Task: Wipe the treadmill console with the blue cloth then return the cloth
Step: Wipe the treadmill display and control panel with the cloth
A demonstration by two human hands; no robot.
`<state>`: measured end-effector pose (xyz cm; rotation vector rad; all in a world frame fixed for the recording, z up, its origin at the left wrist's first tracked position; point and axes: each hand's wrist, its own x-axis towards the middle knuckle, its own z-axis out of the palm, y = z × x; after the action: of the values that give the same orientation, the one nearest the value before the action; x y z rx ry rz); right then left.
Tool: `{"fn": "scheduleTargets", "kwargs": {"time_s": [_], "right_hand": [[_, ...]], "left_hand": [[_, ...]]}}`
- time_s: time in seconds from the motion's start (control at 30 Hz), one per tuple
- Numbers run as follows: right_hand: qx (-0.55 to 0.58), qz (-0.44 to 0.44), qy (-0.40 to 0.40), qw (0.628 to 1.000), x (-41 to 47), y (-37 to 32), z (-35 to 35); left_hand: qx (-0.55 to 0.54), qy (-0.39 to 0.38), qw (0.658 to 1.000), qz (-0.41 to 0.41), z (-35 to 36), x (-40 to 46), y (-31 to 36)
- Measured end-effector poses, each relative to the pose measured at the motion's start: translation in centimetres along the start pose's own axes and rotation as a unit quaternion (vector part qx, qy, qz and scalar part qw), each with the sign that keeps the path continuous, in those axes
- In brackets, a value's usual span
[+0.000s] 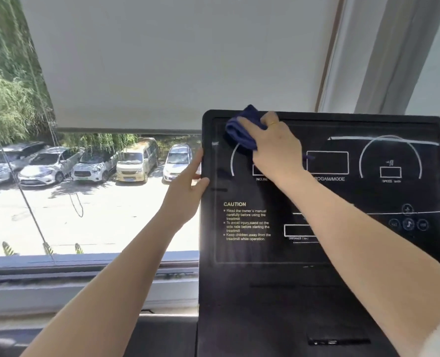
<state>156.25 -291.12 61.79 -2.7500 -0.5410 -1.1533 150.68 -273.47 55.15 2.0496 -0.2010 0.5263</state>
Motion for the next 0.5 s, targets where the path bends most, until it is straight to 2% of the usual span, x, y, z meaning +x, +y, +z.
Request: {"fn": "scheduleTargets", "kwargs": {"time_s": [0.03,0.1,0.2,0.27,0.37,0.43,0.5], "right_hand": [[0.025,0.051,0.020,0.998,-0.3,0.3,0.3],[0.046,0.049,0.033,0.997,-1.9,-1.4,1.5],[0.064,-0.112,0.042,0.991,-6.5,-3.9,3.5],[0.042,-0.221,0.020,0.974,-9.6,-4.0,4.7],[0.020,-0.307,-0.014,0.951,-9.8,-2.8,4.7],[0.024,-0.244,0.023,0.969,-7.6,-2.1,3.9],[0.058,-0.123,0.053,0.989,-5.1,-1.6,2.9]], "left_hand": [[-0.010,-0.005,1.000,-0.001,-0.1,0.1,-0.1],[-0.052,-0.016,0.999,-0.006,-0.3,0.3,-0.4],[-0.139,-0.036,0.989,-0.021,-0.8,0.6,-0.9],[-0.177,-0.052,0.982,-0.036,-1.2,0.8,-0.9],[-0.177,-0.078,0.980,-0.043,-1.6,0.7,-0.3],[-0.177,-0.085,0.980,-0.042,-1.6,0.5,0.1],[-0.177,-0.076,0.980,-0.044,-1.3,0.2,-0.1]]}}
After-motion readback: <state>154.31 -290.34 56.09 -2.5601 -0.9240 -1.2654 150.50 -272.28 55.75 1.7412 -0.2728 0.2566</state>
